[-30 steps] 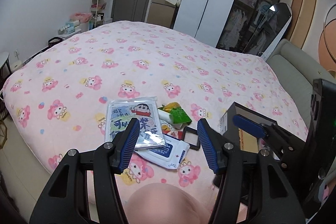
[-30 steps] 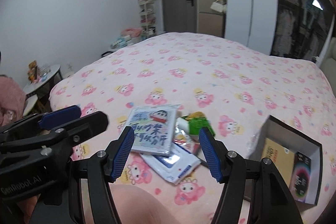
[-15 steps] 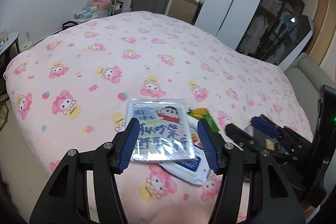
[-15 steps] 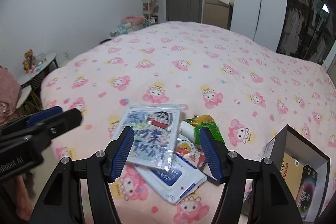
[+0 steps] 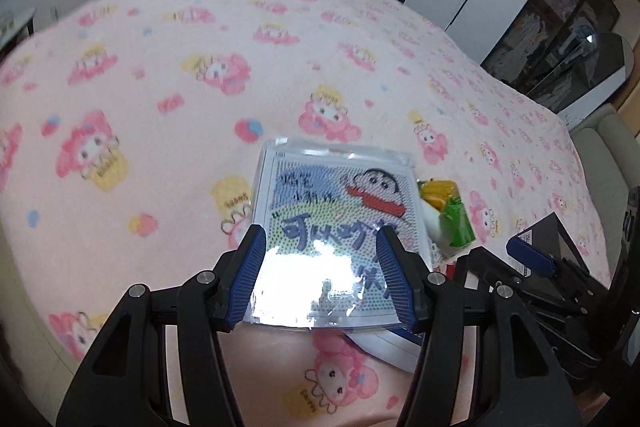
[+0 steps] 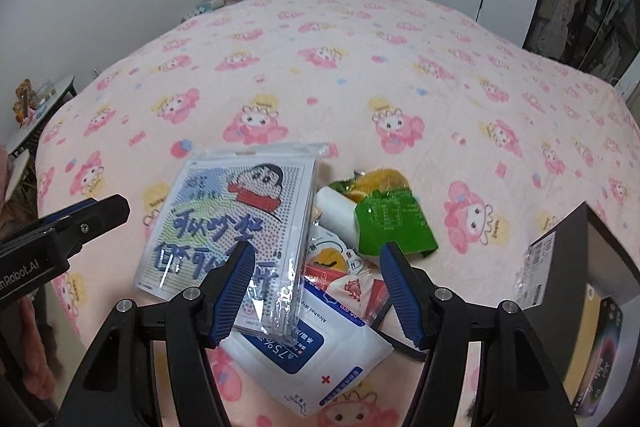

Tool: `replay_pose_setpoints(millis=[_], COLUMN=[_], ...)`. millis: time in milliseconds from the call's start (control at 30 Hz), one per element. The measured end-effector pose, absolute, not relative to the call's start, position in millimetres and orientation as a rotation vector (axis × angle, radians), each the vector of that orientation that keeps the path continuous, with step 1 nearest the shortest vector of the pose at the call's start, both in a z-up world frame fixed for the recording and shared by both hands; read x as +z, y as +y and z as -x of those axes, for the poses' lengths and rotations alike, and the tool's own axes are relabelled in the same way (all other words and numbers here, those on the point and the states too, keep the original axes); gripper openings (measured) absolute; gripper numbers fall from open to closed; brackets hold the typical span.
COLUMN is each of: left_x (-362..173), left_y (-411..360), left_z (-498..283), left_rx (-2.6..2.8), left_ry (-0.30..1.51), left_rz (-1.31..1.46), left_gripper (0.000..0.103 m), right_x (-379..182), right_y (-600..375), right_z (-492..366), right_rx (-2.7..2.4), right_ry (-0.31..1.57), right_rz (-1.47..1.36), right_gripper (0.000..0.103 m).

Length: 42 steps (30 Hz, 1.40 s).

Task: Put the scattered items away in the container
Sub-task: 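Grasp the clear-wrapped cartoon drawing pack with the left tool, then lift the drawing pack and carry it over the open dark box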

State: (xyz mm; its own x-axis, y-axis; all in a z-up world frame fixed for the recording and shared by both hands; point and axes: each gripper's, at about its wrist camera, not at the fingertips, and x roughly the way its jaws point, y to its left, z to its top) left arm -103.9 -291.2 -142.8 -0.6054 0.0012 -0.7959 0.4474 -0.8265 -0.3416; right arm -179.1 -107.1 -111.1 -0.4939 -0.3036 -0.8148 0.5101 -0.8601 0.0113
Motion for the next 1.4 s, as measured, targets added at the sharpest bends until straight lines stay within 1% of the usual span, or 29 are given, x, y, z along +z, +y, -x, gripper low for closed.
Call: replay_pose_setpoints(millis=[100, 200, 400, 567, 667, 733, 767, 800, 933, 1000, 1100, 1200, 1233, 1300, 1400], left_x=[-172, -192, -218, -228, -231, -229, -229, -228, -219, -218, -230, -243, -244, -247, -244], left_y=[-303, -311, -323, -327, -326, -322, -321, -319, -304, -298, -302, -312, -312, -311, -306], left_z=[113, 116, 117, 121, 123, 123, 123, 123, 114, 106, 102, 107, 108, 111, 114], left_rx=[-2.432, -2.398, -2.359, -2.364, -2.368, -2.371, -2.373, -2.374, -2.417, -2.439, -2.417, -2.399, -2.406, -2.421, -2.437], left_ry=[0.844, 0.882, 0.980, 1.086, 1.123, 1.111, 1.116, 1.123, 1.131, 1.132, 1.199, 1.307, 1.314, 1.321, 1.276], left_rz=[-1.300, -1.318, -1.326, -1.320, -1.325, -1.332, -1.345, -1.359, -1.444, -1.459, -1.460, -1.444, -1.445, -1.449, -1.470], left_gripper=[0.058, 0.058, 0.058, 0.062, 0.062, 0.062, 0.061, 0.060, 0.060, 0.058, 0.058, 0.061, 0.061, 0.067, 0.070], right_x=[-128, -141, -169, -182, -189, -190, -189, -186, -177, -175, -180, -188, -188, -188, -188], right_y=[-110, -115, -124, -124, -127, -127, -127, -125, -113, -104, -97, -99, -100, -104, -107], right_z=[185, 189, 199, 211, 212, 210, 209, 207, 200, 196, 191, 190, 190, 188, 187], right_rx=[-2.335, -2.300, -2.212, -2.084, -2.024, -2.019, -2.023, -2.030, -2.048, -2.037, -1.995, -1.988, -1.993, -2.007, -2.023], right_ry=[0.316, 0.315, 0.290, 0.131, 0.079, 0.067, 0.067, 0.070, 0.062, 0.049, 0.059, 0.079, 0.088, 0.106, 0.112], right_rz=[-1.240, -1.268, -1.352, -1.410, -1.427, -1.422, -1.415, -1.408, -1.398, -1.413, -1.443, -1.442, -1.434, -1.414, -1.400], right_gripper=[0.062, 0.062, 0.062, 0.062, 0.062, 0.062, 0.060, 0.053, 0.053, 0.053, 0.053, 0.053, 0.053, 0.053, 0.053])
